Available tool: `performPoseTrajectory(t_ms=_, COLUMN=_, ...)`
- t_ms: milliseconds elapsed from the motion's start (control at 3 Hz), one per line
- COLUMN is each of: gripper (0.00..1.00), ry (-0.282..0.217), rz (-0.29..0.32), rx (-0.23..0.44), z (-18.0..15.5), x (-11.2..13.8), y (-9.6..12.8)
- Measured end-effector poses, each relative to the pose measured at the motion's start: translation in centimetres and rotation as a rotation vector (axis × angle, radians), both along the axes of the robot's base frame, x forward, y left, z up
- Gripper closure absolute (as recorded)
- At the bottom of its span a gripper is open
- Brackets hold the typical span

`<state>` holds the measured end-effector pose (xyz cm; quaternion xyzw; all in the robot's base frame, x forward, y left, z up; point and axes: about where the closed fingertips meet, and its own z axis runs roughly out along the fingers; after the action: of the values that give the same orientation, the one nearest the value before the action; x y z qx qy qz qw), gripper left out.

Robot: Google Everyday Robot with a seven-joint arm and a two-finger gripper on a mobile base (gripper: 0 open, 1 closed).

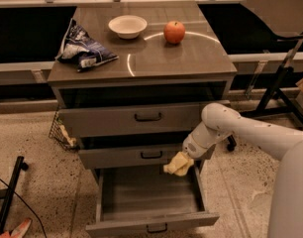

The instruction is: Place sponge into bottom drawer

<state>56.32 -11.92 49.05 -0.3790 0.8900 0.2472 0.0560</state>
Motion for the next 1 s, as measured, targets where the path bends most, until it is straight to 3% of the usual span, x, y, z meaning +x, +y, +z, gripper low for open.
performPoseTrajectory(t_ms=333, gripper=1.00, ry=0.060, rz=0.007, rx=0.018, z=-2.7, x=-0.7, y=-0.8)
performPoseTrajectory(t_ms=667, gripper=1.00, ry=0.083, rz=0.018, rx=0.078, z=-6.2, x=-1.6, y=-1.2)
performPoseTrajectory(t_ms=1000, gripper=1.00, ry=0.064, rz=0.042, rx=0.140, z=-8.3, x=-2.2, y=-1.1)
